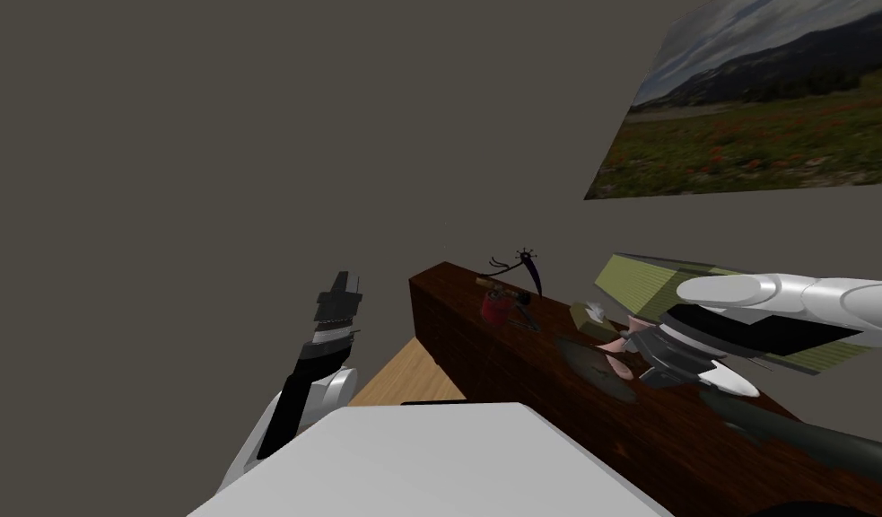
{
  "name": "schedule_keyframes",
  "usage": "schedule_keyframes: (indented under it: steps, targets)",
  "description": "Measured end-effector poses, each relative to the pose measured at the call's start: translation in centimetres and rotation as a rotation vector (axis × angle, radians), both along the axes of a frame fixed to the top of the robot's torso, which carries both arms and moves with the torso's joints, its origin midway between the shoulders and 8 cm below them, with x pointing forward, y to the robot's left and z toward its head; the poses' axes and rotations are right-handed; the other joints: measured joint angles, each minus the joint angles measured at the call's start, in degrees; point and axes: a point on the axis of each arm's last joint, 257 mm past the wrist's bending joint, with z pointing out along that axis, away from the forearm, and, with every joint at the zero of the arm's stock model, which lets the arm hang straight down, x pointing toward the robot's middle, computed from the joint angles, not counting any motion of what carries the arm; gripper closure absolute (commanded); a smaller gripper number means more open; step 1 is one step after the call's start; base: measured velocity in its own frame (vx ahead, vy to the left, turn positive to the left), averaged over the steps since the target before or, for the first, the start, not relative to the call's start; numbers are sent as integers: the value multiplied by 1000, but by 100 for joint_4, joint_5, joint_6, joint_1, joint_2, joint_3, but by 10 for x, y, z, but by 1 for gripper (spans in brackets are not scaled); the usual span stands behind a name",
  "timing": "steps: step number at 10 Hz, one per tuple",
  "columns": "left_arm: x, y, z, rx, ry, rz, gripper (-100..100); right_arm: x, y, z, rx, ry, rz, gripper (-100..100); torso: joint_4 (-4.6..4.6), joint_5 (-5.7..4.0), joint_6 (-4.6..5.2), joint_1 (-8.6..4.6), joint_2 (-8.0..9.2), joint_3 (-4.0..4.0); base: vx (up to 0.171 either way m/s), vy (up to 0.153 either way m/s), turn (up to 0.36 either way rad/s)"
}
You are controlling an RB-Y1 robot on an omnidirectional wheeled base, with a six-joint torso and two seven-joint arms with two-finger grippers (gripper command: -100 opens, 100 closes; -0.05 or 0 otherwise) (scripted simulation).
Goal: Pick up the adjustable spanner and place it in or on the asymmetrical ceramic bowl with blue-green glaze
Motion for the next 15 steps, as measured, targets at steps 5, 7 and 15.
schedule_keyframes:
  steps: [5,7,15]
  targets:
    - [0,0,0,0,0,0,0,16,17,8,18,7,22,-100,9,24,1,6,0,5,-28,-14,-26]
    - [0,0,0,0,0,0,0,24,21,12,14,4,28,-100,12,34,-3,13,-4,4,-25,-16,-35]
    - [0,0,0,0,0,0,0,50,28,41,-25,-6,31,-100,16,47,-6,32,-1,8,-29,-17,-29]
